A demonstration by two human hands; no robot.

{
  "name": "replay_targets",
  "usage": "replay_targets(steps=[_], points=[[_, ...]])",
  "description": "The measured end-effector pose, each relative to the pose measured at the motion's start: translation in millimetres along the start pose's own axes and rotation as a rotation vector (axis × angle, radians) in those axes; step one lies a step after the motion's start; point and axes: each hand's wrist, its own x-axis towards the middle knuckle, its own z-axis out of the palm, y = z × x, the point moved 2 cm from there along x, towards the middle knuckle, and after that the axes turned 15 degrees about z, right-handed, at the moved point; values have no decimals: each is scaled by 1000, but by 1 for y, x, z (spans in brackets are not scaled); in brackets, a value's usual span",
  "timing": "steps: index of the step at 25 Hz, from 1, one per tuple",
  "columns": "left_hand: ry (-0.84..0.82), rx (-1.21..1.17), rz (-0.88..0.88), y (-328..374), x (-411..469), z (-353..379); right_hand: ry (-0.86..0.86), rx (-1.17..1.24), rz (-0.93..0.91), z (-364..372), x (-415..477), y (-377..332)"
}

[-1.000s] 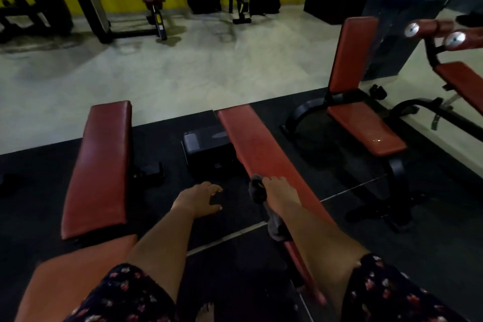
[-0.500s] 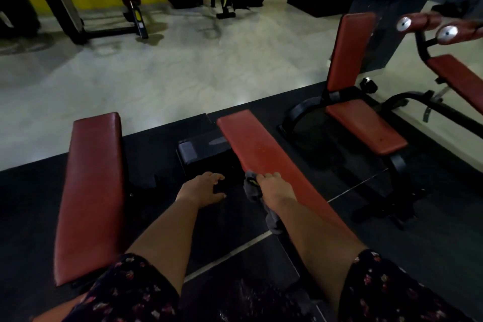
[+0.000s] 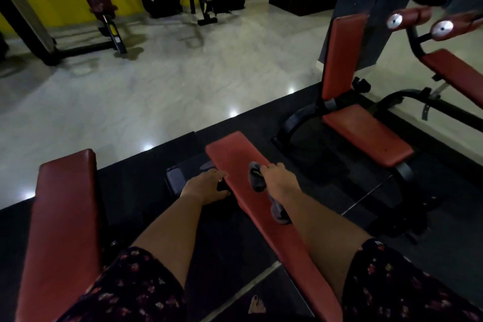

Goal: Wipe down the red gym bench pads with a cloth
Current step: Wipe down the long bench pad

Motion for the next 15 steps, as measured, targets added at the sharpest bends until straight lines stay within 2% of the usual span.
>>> replay_targets(steps=[6, 11, 15], points=[[-21, -1, 49, -23, 57, -17, -32, 26, 90, -7, 49, 12], [-21, -132, 100, -57, 111, -27, -48, -16, 177, -8, 87, 3], [-104, -133, 138, -103, 154, -45, -54, 1, 295, -12, 130, -18]])
